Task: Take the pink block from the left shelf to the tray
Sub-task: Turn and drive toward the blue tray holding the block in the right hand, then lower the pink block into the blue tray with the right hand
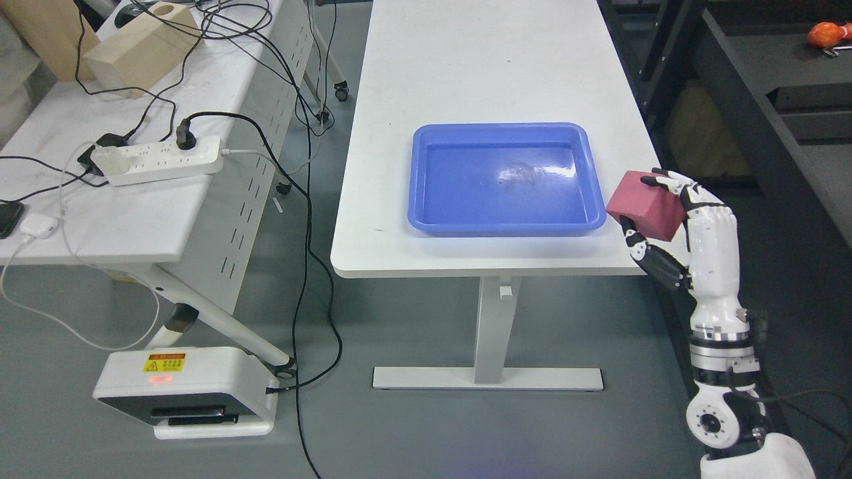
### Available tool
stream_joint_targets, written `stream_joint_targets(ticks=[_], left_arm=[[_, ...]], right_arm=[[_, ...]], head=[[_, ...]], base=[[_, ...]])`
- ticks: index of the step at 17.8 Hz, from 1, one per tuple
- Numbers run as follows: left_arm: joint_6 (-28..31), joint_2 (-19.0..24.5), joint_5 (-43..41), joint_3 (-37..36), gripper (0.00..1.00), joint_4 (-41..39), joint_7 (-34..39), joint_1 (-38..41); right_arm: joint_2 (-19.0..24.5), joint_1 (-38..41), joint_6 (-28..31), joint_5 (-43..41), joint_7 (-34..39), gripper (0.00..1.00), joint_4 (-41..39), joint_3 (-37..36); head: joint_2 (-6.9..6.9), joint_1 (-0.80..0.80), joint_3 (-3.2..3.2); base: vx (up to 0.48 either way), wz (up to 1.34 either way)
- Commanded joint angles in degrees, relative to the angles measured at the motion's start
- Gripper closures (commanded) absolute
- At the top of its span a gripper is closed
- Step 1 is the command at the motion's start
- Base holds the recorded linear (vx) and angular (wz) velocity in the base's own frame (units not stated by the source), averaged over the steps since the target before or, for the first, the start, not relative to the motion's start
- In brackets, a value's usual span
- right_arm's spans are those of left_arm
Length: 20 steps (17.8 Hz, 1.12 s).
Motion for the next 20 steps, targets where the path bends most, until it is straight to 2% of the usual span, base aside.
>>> stream_joint_targets(ticks=[1, 10, 14, 20], left_arm=[[0.0, 1.0, 0.0, 0.0, 0.0, -1.0, 0.0, 1.1], [0.0, 1.0, 0.0, 0.0, 0.0, -1.0, 0.0, 1.1], [0.0, 1.0, 0.0, 0.0, 0.0, -1.0, 0.0, 1.1], [0.0, 1.0, 0.0, 0.0, 0.0, -1.0, 0.0, 1.1]], right_arm=[[0.4, 0.1, 0.0, 0.0, 0.0, 0.95, -0.3, -0.3], [0.2, 0.1, 0.0, 0.2, 1.0, 0.95, -0.3, 0.4], [-0.3, 0.8, 0.1, 1.1, 5.8, 0.95, -0.3, 1.7], [-0.8, 2.0, 0.2, 13.2, 8.6, 0.95, -0.2, 7.0]], head=[[0.0, 0.0, 0.0], [0.0, 0.0, 0.0], [0.0, 0.0, 0.0], [0.0, 0.0, 0.0]], base=[[0.252, 0.08], [0.187, 0.02], [0.127, 0.01], [0.087, 0.01]])
